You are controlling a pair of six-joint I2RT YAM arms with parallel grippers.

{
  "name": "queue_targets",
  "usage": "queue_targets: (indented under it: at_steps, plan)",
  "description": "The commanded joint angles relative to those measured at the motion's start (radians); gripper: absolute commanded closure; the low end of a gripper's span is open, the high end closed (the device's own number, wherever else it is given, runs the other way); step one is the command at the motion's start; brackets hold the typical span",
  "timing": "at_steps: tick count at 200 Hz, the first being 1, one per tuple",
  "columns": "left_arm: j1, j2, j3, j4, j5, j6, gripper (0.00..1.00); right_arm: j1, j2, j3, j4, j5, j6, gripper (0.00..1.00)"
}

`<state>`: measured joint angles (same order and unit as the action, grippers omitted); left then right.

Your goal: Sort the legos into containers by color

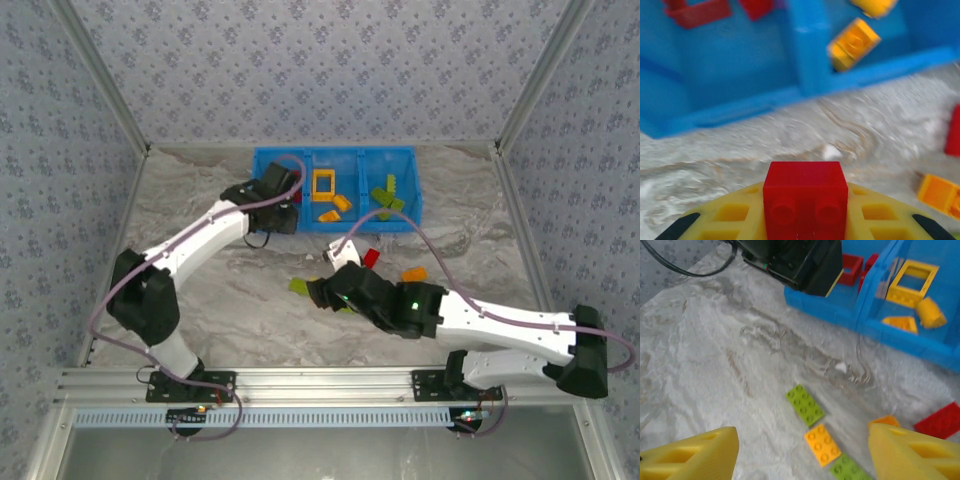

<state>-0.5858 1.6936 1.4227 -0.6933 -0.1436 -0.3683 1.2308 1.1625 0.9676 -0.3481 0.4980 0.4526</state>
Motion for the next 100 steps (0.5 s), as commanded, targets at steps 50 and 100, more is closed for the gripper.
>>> queue_targets:
  at_steps: [50, 100]
  plan:
    - [0.126, 0.359, 0.32, -0.047, 0.062, -0.02, 0.73, -0.052, 0.234, 0.256, 0.096, 0.115, -0.147, 0.27]
    - [0.168, 0.476, 0.407, -0.061, 0.161, -0.054, 0.69, -0.07, 0.324, 0.276, 0.21, 0.056, -0.152, 0.26]
